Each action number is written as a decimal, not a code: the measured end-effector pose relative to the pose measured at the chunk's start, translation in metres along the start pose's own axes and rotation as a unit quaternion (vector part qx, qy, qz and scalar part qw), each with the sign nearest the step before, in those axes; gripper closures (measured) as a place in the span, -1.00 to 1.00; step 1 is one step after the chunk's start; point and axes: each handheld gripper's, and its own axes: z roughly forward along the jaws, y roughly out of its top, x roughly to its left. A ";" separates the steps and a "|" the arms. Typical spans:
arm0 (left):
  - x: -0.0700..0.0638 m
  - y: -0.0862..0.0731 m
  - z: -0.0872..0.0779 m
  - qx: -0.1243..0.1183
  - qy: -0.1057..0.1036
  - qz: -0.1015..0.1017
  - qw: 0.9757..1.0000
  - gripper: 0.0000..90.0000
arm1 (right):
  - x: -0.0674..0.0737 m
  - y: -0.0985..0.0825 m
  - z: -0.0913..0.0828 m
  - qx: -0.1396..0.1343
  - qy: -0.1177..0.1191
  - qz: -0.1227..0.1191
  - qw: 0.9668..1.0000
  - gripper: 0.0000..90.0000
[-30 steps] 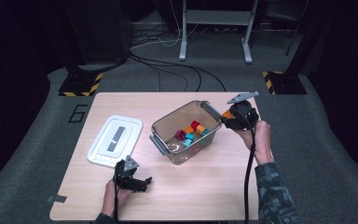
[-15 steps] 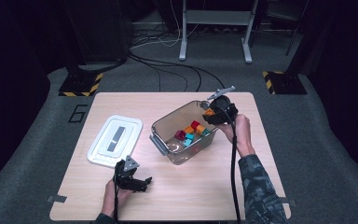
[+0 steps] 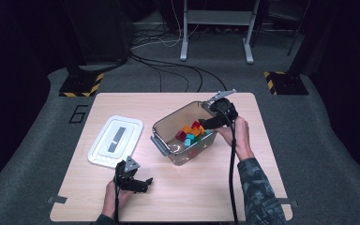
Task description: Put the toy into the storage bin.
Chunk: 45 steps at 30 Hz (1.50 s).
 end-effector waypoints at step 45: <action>-0.002 0.000 0.002 -0.009 0.004 -0.017 1.000 -0.97 | -0.019 -0.228 0.012 0.016 -0.080 0.137 0.987 -1.00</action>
